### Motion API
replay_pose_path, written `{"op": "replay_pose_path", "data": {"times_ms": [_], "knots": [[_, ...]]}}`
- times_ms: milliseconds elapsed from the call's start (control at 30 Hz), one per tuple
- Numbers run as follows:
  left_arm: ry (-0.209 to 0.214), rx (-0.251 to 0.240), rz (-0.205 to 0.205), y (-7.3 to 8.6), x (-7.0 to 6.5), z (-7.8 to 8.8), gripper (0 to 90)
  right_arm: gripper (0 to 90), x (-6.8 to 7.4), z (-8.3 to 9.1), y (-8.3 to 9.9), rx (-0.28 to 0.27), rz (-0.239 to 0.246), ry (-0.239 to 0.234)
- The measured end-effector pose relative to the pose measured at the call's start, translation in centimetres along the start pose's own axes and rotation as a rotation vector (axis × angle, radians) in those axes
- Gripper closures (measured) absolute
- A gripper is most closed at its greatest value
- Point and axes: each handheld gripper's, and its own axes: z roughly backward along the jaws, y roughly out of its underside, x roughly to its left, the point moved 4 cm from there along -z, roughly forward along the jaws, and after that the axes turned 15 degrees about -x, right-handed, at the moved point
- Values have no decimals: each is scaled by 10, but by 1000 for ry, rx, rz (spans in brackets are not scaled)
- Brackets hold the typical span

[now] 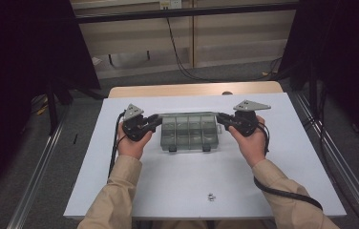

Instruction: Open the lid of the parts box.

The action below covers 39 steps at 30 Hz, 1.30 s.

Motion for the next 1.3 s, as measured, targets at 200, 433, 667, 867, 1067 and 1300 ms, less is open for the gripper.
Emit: {"op": "replay_pose_path", "data": {"times_ms": [200,433,667,867,1067,1300], "knots": [[0,-1,0,-4,2,-2,729,796,-2,-3,-1,-14,0,10],[-8,2,11,-9,3,-6,741,800,-7,-9,-6,-27,1,16],[-12,13,12,-14,5,-7,772,800,-11,-14,-9,-35,-4,15],[-20,8,14,-17,9,-11,792,800,-15,-18,-12,-40,-3,20],[-24,8,18,-19,12,-15,806,800,-17,-22,-15,-56,-5,27],[-40,12,17,-22,16,-21,811,803,-21,-28,-17,-68,-25,39]]}}
